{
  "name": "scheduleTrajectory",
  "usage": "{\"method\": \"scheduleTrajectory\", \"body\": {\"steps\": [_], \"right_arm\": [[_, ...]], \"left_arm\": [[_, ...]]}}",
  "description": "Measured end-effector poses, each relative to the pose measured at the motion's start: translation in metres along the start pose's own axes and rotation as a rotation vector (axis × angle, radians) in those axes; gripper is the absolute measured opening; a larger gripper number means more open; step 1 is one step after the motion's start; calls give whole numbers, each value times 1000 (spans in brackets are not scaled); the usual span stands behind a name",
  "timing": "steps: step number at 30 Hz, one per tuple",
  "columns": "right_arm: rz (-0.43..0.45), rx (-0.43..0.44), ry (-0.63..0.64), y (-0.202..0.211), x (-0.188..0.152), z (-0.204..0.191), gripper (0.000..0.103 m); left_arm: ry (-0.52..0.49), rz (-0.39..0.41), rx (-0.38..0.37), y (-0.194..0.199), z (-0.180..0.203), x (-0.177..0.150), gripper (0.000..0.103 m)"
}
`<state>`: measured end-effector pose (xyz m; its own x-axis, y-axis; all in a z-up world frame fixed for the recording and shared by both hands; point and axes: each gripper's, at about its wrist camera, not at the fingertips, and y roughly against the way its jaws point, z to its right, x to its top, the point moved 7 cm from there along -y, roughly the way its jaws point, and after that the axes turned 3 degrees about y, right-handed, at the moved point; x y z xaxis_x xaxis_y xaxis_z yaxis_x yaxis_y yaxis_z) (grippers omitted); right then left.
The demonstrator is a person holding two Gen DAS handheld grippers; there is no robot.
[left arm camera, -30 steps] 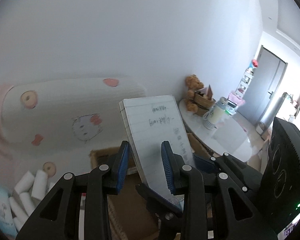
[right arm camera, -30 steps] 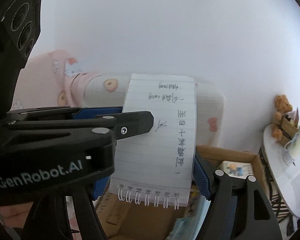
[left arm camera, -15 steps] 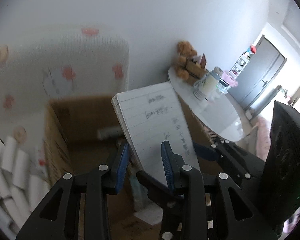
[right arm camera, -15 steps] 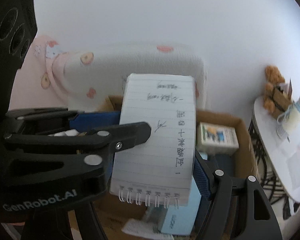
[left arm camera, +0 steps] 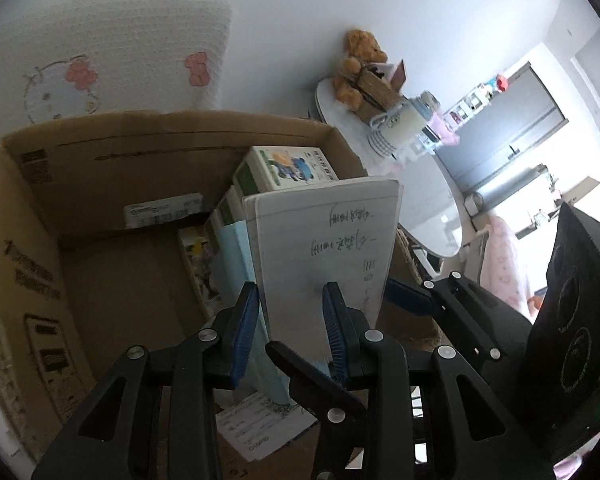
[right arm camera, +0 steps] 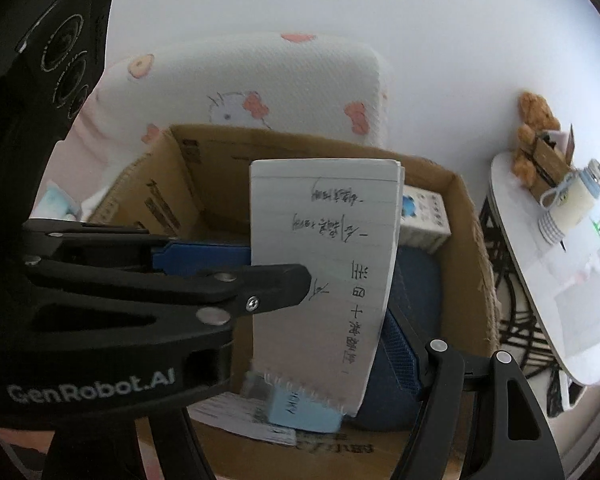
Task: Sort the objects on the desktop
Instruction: 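Carry the notepad with the right gripper over the cardboard box, then lower the notepad into the box and open the right gripper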
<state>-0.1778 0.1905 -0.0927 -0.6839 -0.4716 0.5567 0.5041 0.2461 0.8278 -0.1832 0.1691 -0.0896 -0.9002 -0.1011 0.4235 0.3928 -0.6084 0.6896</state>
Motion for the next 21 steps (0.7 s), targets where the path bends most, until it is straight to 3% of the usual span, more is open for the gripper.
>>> {"method": "scheduleTrajectory", "body": {"steps": [3,8,13,21], "right_arm": [[-47,4,-2,-6,-4,8,71],[-122,-17,23,-14,-13,21,71],[-174,-13,32,-19,-17,29,71],[-167,-45,60,-20,-15,36,71]], "left_arm": [[-21,-23,3,-10,6,1,35],[49,-86,-55,-27,6,3,35],[87,-117,-66,-36,6,0,32],[121,-176,-36,-47,1,-4,24]]}}
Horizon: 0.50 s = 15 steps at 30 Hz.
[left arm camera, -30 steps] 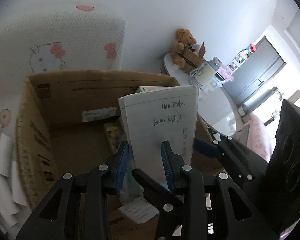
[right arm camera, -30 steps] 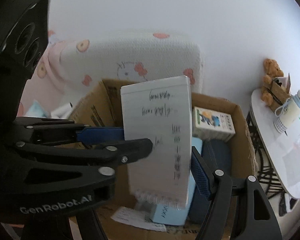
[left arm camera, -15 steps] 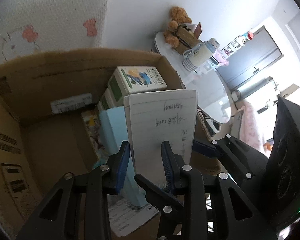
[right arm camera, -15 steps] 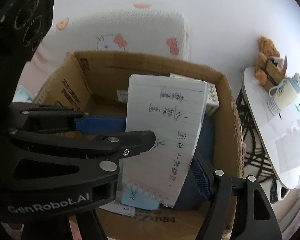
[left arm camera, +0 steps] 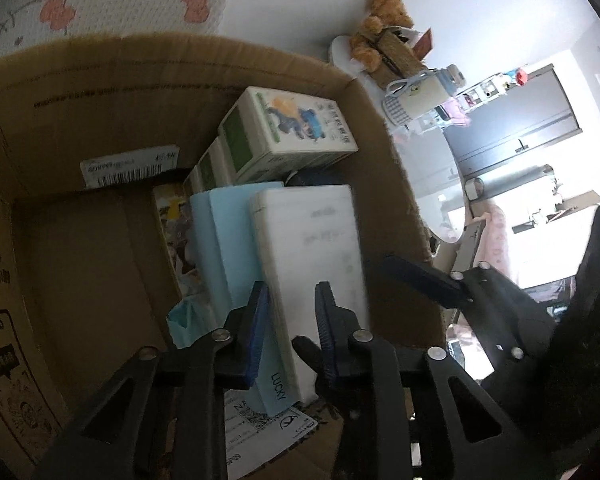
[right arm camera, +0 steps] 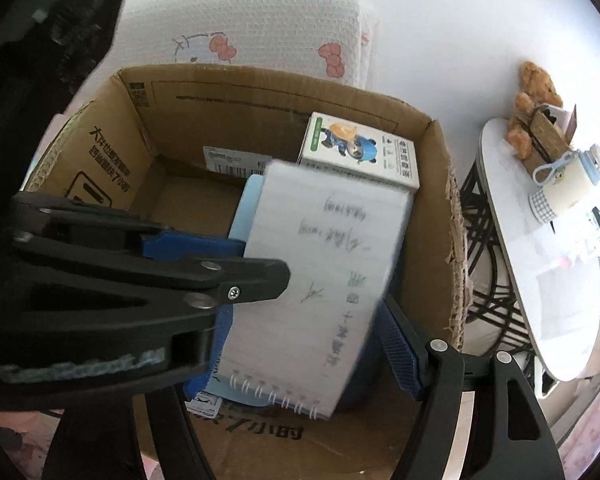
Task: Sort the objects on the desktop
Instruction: 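Lower the notepad into the box and open the right gripper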
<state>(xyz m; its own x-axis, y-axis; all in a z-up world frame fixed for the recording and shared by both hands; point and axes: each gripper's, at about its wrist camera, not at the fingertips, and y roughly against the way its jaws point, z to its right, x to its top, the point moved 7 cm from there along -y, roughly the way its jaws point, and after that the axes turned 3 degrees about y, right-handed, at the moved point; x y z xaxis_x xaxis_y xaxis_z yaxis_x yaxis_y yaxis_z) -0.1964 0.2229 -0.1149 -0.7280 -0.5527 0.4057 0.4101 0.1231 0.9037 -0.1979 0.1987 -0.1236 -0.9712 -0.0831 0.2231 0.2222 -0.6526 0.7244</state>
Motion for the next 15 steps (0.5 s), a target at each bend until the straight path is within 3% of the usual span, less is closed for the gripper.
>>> {"method": "scheduleTrajectory", "body": {"steps": [5,10,15], "right_arm": [[-12,6,22,3,-1,-4,71],[-55,25,22,-7,-8,-9,71],[-83,21,16,-15,-12,-7,71]], "left_arm": [[13,4,-3,4,0,0,24],[39,-41,2,-3,-3,-7,24],[100,-75,-48,-6,-7,-10,24]]}}
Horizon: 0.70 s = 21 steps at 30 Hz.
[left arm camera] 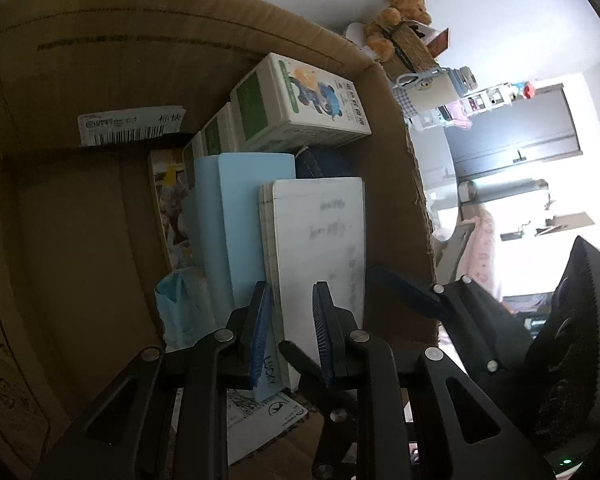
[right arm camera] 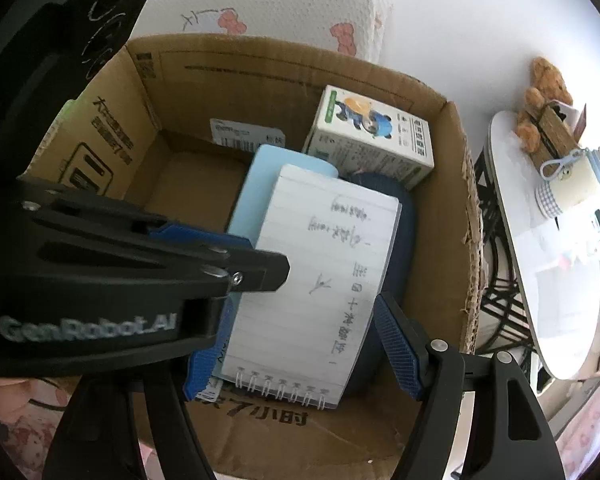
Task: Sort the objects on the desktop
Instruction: 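Lower the notepad into the box and open the right gripper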
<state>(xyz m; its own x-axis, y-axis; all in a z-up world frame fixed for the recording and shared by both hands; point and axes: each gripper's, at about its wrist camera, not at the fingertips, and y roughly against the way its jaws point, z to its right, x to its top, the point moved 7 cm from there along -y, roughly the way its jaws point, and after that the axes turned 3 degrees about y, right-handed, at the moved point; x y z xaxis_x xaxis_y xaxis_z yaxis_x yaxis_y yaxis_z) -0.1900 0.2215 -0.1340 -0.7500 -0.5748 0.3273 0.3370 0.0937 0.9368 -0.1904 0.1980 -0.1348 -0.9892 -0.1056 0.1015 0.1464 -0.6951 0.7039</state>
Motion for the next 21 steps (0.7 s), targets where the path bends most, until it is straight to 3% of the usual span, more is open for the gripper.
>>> {"method": "scheduleTrajectory", "body": {"steps": [4,11,14,21], "right_arm": [[-7,31,-20,-5,-1,-1,71],[-17,-73,20,-9,-5,9,71],[-20,-100,27,-9,-6,13,71],[-22,-112,0,-9,-9,20,69]], "left_arm": [[58,-37,-59,-5,-3,-2,23],[91,-53,-129,-13,-2,-4,18],[86,-74,-142,-18,3,-6,14],[45,-6,-117,-11,11,-2,14]]}}
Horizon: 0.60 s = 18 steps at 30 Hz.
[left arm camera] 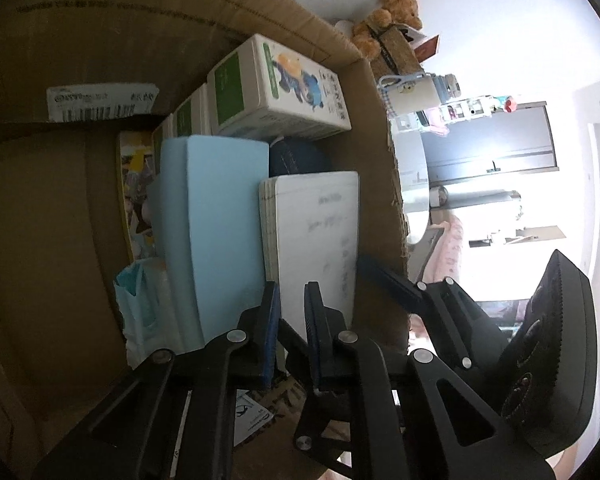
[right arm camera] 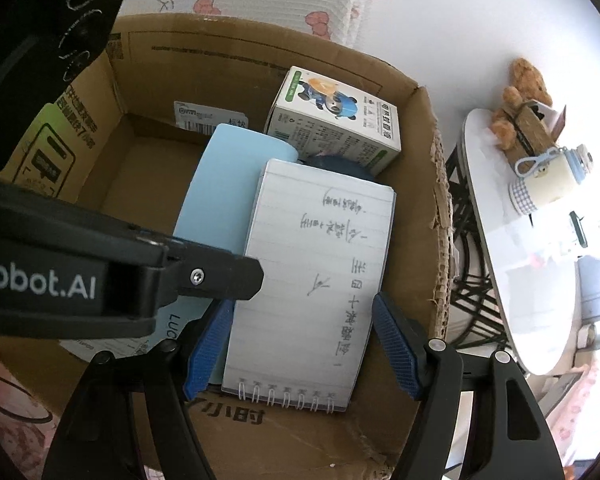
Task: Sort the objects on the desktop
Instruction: 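Lower the notepad into the box and open the right gripper, then move the right gripper back over the pile of white tubes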
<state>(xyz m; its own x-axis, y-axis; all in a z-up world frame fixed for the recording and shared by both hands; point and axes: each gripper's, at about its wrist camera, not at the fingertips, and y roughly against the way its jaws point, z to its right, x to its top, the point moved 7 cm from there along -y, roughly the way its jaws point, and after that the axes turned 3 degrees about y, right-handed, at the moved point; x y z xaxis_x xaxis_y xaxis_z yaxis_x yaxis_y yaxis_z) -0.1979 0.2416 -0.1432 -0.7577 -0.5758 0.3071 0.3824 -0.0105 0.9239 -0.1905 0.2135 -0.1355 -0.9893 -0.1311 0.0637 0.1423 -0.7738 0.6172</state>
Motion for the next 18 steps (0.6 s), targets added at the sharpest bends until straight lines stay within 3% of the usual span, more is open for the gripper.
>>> {"method": "scheduleTrajectory", "body": {"steps": [4,11,14,18], "right_arm": [[38,35,-12,14,2,-6,69],[108,58,12,46,14,-34,70],[131,92,14,61,22,-53,70],[166,176,-4,75,32,-78,70]], "left_arm": [[-7,75,46,13,-2,3,14],[-1,198,0,58,3,7,17],[-24,298,-2,94,-8,-1,25],[-38,446,66,136,-25,-10,25]]}}
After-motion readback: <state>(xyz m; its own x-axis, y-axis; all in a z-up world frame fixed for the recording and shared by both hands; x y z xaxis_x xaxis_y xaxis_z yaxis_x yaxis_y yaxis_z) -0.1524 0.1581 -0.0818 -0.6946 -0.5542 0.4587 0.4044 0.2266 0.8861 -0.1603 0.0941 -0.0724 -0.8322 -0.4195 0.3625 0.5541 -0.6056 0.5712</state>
